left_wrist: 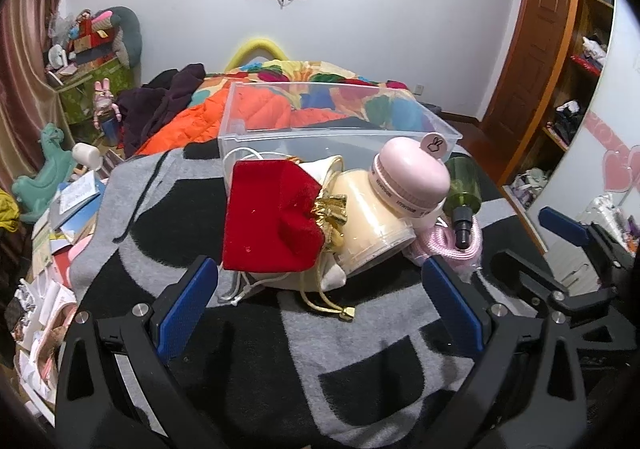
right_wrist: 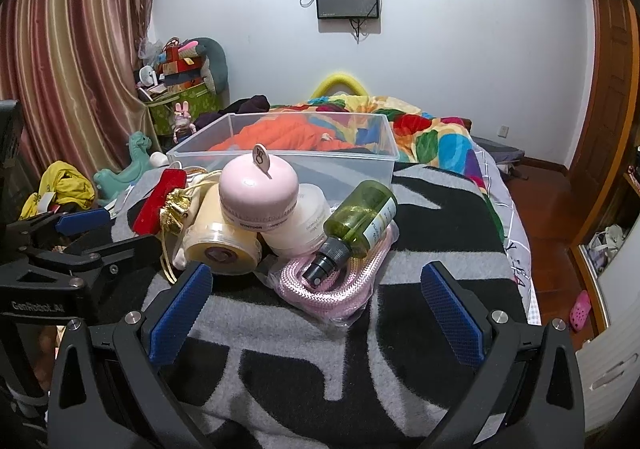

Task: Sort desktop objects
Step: 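Move left gripper to the red velvet pouch while right gripper approaches the pink ball-topped jar, then close left gripper on the red pouch while right gripper grasps the pink jar, then carry the red pouch into the clear box with left gripper while right gripper places the pink jar inside, then move left gripper to the white drawstring pouch while right gripper approaches the green bottle, then grasp the white drawstring pouch with left gripper while right gripper grasps the green bottle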

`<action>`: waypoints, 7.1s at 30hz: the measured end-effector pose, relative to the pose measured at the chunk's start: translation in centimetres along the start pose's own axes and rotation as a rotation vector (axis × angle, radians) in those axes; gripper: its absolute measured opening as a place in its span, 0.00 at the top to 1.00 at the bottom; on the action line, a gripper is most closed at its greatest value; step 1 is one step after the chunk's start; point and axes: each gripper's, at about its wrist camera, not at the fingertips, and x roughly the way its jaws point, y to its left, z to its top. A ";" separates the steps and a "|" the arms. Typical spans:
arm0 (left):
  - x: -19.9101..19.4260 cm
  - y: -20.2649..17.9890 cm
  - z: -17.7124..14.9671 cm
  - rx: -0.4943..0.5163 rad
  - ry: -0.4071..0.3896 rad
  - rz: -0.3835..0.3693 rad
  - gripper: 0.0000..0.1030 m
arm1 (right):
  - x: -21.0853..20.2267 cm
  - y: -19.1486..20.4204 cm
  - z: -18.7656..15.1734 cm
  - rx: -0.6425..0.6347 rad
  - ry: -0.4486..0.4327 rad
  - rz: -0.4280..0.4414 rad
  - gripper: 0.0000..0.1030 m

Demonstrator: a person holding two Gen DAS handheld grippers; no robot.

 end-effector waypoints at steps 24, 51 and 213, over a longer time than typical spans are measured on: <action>3.9 4.8 2.1 -0.050 0.098 -0.146 0.03 | 4.7 1.2 4.2 -0.096 -0.013 0.122 0.12; 3.9 4.8 1.5 -0.062 0.044 -0.111 0.62 | 7.6 1.9 4.5 -0.083 0.060 0.267 0.40; 8.5 4.6 2.0 -0.022 0.180 0.008 0.00 | 9.0 -5.8 4.0 -0.083 0.131 0.068 0.17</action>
